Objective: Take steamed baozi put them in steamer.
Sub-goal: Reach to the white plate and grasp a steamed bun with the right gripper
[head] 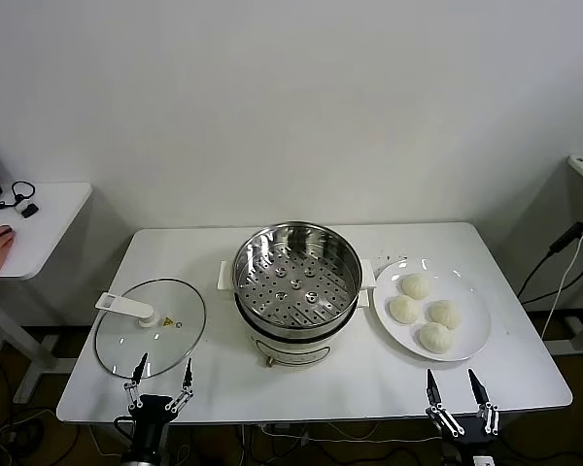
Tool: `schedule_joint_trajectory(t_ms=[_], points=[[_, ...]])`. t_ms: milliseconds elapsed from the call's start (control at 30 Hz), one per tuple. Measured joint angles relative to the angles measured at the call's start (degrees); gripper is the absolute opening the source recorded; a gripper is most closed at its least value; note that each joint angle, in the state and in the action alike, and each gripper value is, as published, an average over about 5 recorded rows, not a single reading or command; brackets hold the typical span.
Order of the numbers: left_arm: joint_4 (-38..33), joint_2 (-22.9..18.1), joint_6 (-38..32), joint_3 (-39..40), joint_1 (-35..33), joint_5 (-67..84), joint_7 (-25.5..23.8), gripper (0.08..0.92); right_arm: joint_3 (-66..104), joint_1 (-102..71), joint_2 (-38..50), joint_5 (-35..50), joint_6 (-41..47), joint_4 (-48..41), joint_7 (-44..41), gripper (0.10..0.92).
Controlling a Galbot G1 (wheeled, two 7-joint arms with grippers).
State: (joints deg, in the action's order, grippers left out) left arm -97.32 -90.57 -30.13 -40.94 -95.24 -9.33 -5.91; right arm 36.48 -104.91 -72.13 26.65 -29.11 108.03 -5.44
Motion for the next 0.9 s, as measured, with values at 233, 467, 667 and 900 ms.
schedule_joint_trajectory(t_ms=[233,467,667,900], points=[[0.0,0.3,0.0,0.2,0.1,0.0,0.0,0.823,0.4,7.1,5.5,-0.3,10.8,0.4,3.4,0.823],[-0.5,0.3,-0.1,0.4,0.0,0.0,0.0,0.823,-2.3,19.3,15.2,2.6,26.3,-1.7,6.7,0.823],[-0.8,0.1,-0.2,0.3,-0.4,0.1,0.0,0.823,-8.6,31.4,25.0,5.3,38.7,-4.5,6.7,0.823],[-1.1,0.0,-0.5,0.1,-1.0,0.1,0.0,0.823,-20.4,47.1,36.3,6.4,49.3,-8.7,1.3,0.823]])
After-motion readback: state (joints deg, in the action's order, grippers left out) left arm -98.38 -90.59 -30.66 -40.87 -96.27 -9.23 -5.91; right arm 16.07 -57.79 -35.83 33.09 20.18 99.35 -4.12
